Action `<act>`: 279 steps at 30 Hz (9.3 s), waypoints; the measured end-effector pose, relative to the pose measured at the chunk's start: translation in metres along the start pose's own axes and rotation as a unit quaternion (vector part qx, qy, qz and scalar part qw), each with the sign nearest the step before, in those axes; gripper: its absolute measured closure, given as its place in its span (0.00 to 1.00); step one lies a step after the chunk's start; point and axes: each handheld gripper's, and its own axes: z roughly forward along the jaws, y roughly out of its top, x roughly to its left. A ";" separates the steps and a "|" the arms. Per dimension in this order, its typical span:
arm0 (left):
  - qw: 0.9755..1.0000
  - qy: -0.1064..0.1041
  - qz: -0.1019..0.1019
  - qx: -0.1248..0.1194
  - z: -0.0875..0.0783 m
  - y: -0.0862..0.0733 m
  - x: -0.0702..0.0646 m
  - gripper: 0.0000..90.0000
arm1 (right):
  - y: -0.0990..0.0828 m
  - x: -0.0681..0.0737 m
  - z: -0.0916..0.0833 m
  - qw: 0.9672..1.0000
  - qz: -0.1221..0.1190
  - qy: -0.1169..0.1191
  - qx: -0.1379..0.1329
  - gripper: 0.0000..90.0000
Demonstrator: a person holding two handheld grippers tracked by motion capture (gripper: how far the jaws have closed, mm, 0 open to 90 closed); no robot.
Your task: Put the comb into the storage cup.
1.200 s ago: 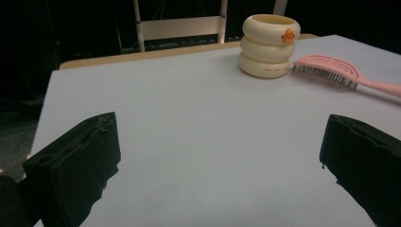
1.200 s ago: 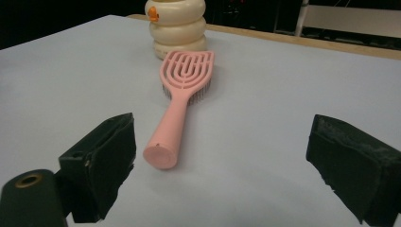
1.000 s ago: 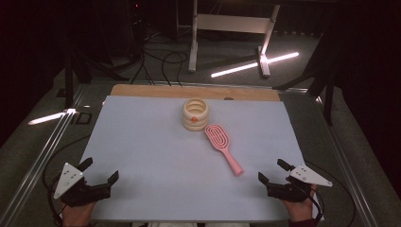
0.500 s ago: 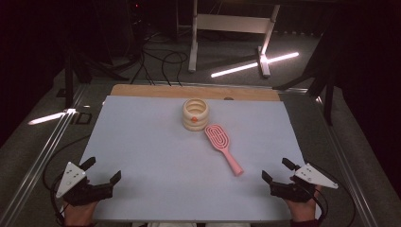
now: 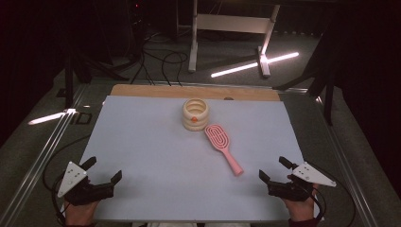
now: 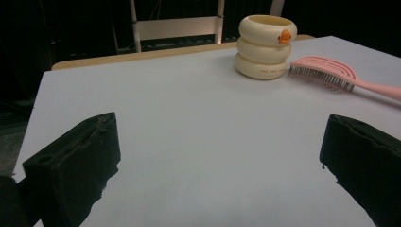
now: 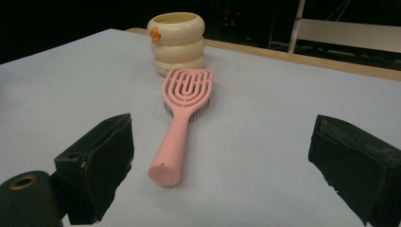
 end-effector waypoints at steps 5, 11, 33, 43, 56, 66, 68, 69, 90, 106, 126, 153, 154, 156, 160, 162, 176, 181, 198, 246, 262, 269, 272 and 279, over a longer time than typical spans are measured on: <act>1.000 0.003 0.005 0.000 0.000 0.001 -0.002 0.00 | 0.002 0.004 0.003 1.000 -0.003 0.002 0.006 0.08; 1.000 0.019 0.009 -0.002 0.001 0.000 -0.002 0.00 | 0.007 0.006 0.003 1.000 -0.004 -0.002 0.011 0.08; 1.000 0.023 0.004 -0.004 0.001 -0.006 -0.002 0.00 | 0.031 0.009 0.010 0.999 -0.005 0.007 0.031 0.08; 1.000 0.027 0.001 -0.006 0.001 -0.007 -0.001 0.00 | 0.042 0.015 0.017 0.999 -0.018 0.011 0.040 0.08; 1.000 0.028 0.000 -0.005 0.001 -0.008 0.000 0.00 | 0.054 0.022 0.029 0.998 -0.033 0.018 0.054 0.08; 1.000 0.029 0.003 -0.004 0.000 -0.008 0.000 0.00 | 0.059 0.025 0.039 0.997 -0.033 0.019 0.062 0.08; 1.000 0.030 0.003 -0.005 0.000 -0.008 0.000 0.00 | 0.061 0.026 0.041 0.997 -0.034 0.020 0.064 0.08; 1.000 0.030 0.003 -0.005 0.000 -0.008 0.000 0.00 | 0.062 0.026 0.042 0.997 -0.035 0.022 0.064 0.08; 1.000 0.031 0.003 0.000 0.002 -0.009 0.000 0.00 | 0.079 0.036 0.064 0.995 -0.046 0.033 0.082 0.08; 1.000 0.031 0.005 0.002 0.002 -0.009 0.000 0.00 | 0.085 0.043 0.085 0.992 -0.045 0.043 0.114 0.09; 1.000 0.028 0.004 0.004 0.003 -0.010 0.000 0.00 | 0.082 0.043 0.111 0.982 -0.051 0.044 0.174 0.09; 1.000 0.027 0.002 0.006 0.003 -0.011 0.000 0.00 | 0.084 0.045 0.142 0.975 -0.057 0.046 0.212 0.10; 1.000 0.027 0.002 0.006 0.003 -0.011 0.000 0.00 | 0.084 0.044 0.145 0.974 -0.054 0.046 0.215 0.10; 1.000 0.027 0.002 0.006 0.004 -0.011 0.000 0.00 | 0.083 0.042 0.147 0.974 -0.052 0.044 0.217 0.10; 1.000 0.026 0.002 0.006 0.004 -0.011 0.000 0.00 | 0.081 0.038 0.152 0.973 -0.047 0.039 0.224 0.10; 1.000 0.026 0.001 0.006 0.004 -0.011 0.000 0.00 | 0.079 0.036 0.154 0.972 -0.044 0.037 0.228 0.10; 1.000 0.025 0.001 0.008 0.005 -0.012 0.000 0.00 | 0.071 0.034 0.169 0.965 -0.043 0.029 0.258 0.10; 1.000 0.025 0.000 0.008 0.005 -0.012 0.000 0.00 | 0.068 0.035 0.174 0.960 -0.040 0.032 0.275 0.12; 1.000 0.024 0.001 0.011 0.005 -0.013 0.001 0.00 | 0.058 0.036 0.185 0.950 -0.041 0.022 0.310 0.13; 1.000 0.023 -0.002 0.013 0.006 -0.014 0.003 0.00 | 0.036 0.033 0.206 0.917 -0.022 0.005 0.398 0.49; 1.000 0.023 -0.003 0.014 0.006 -0.014 0.003 0.00 | 0.037 0.033 0.204 0.915 -0.035 0.001 0.403 0.63; 1.000 0.023 -0.003 0.014 0.006 -0.014 0.003 0.00 | 0.037 0.030 0.202 0.912 -0.034 0.005 0.408 0.72; 1.000 0.023 -0.003 0.014 0.006 -0.014 0.002 0.00 | 0.038 0.029 0.202 0.911 -0.036 0.007 0.410 0.75; 1.000 0.024 -0.003 0.014 0.006 -0.014 0.003 0.00 | 0.037 0.029 0.199 0.911 -0.043 0.010 0.410 0.77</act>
